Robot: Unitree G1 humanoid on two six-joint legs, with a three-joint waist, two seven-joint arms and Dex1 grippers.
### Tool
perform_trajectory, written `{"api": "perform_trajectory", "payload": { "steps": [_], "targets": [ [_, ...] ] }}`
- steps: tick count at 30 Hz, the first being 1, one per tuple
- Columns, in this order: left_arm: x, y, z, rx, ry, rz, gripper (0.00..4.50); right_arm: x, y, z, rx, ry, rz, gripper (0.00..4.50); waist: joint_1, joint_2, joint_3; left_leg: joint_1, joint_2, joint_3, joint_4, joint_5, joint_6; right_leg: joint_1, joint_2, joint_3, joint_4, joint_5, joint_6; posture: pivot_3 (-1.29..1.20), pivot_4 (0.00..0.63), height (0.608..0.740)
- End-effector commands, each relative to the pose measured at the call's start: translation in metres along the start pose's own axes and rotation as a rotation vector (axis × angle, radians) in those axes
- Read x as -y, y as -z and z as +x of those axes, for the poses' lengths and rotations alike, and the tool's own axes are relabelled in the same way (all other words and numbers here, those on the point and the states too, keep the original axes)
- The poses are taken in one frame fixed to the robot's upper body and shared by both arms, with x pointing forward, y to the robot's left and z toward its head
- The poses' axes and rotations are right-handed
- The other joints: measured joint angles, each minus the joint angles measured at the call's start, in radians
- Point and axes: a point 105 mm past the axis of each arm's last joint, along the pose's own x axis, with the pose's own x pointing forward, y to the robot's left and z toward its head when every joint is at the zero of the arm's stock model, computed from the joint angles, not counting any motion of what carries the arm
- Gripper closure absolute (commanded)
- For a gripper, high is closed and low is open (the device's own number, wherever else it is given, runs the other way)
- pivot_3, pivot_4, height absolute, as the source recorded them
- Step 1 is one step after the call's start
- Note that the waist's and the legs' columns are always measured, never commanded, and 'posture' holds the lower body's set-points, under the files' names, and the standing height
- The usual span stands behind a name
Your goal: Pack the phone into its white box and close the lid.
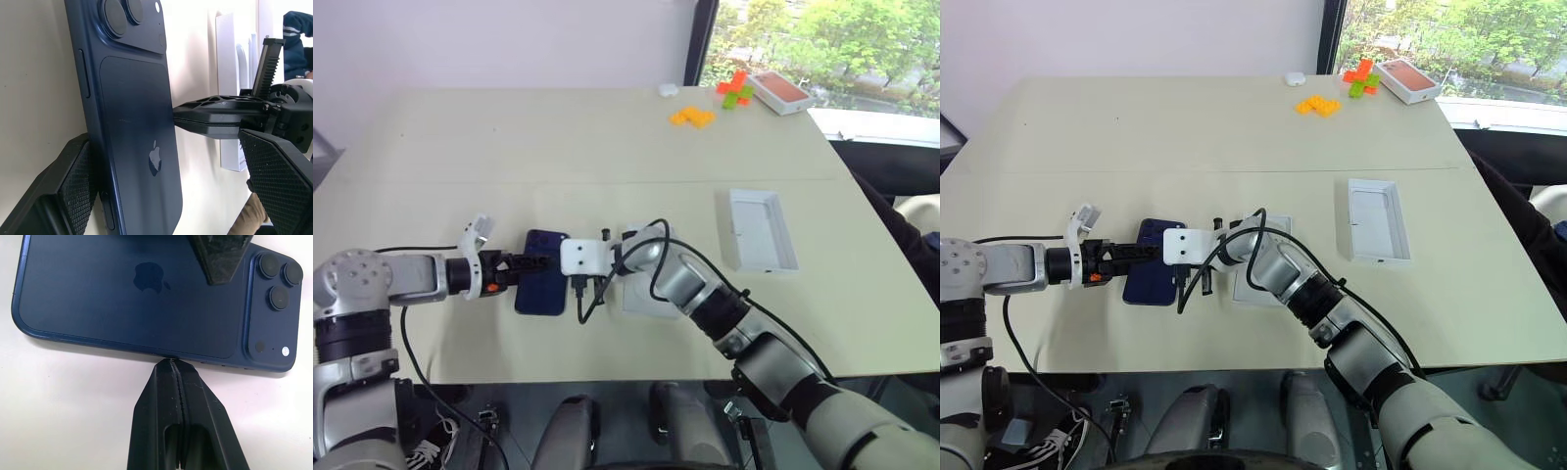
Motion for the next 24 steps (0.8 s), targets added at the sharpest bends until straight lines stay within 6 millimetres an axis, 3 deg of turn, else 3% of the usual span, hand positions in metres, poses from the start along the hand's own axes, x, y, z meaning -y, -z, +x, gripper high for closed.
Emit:
{"api": "perform_trajectory", "payload": {
  "steps": [1, 5, 9, 17, 20, 23, 24],
  "targets": [
    [-0.005, 0.012, 0.004, -0.046, -0.011, -0.033, 0.81, 0.007, -0.006, -0.003, 0.008, 0.024, -0.039, 4.50, -0.001, 0.000, 0.000, 0.000, 0.000, 0.000, 0.000, 0.000, 0.000, 0.000, 0.000, 0.000, 0.000, 0.000, 0.000, 0.00, 0.150, 0.740],
    [-0.009, 0.012, 0.003, -0.040, -0.018, -0.050, 2.79, 0.008, -0.005, -0.004, 0.004, 0.028, -0.040, 4.50, 0.000, 0.000, 0.000, 0.000, 0.000, 0.000, 0.000, 0.000, 0.000, 0.000, 0.000, 0.000, 0.000, 0.000, 0.000, 0.00, 0.150, 0.740],
    [-0.011, 0.015, 0.003, -0.039, 0.011, -0.087, 4.47, 0.010, -0.004, -0.005, 0.001, 0.034, -0.042, 4.50, -0.002, 0.000, 0.000, 0.000, 0.000, 0.000, 0.000, 0.000, 0.000, 0.000, 0.000, -0.001, 0.000, 0.000, 0.000, 0.00, 0.150, 0.740],
    [-0.013, 0.021, -0.011, 0.010, 0.162, -0.211, 4.47, 0.019, -0.007, -0.020, 0.045, 0.061, -0.006, 4.50, -0.013, -0.001, 0.000, -0.001, 0.000, -0.001, -0.001, 0.000, 0.000, -0.001, 0.000, -0.001, -0.001, 0.000, 0.000, 0.00, 0.150, 0.740],
    [-0.008, 0.019, -0.015, 0.041, 0.226, -0.221, 4.47, 0.028, -0.022, -0.038, 0.151, 0.070, 0.110, 4.50, -0.016, -0.001, 0.001, -0.002, 0.000, -0.001, -0.001, 0.000, 0.000, -0.001, -0.001, -0.001, -0.001, 0.000, 0.000, 0.00, 0.150, 0.740],
    [-0.002, 0.015, -0.014, 0.072, 0.254, -0.200, 4.47, 0.040, -0.030, -0.070, 0.276, 0.082, 0.252, 4.50, -0.017, -0.001, 0.001, -0.002, 0.000, -0.002, -0.001, 0.000, 0.000, -0.002, -0.003, -0.002, -0.001, 0.000, 0.000, 0.00, 0.150, 0.740],
    [0.003, 0.012, -0.013, 0.088, 0.279, -0.183, 4.50, 0.042, -0.030, -0.083, 0.314, 0.086, 0.296, 3.97, -0.016, -0.001, 0.001, -0.003, 0.000, -0.002, -0.001, 0.000, 0.000, -0.002, -0.003, -0.003, -0.001, 0.000, 0.000, 0.00, 0.150, 0.740]
  ]
}}
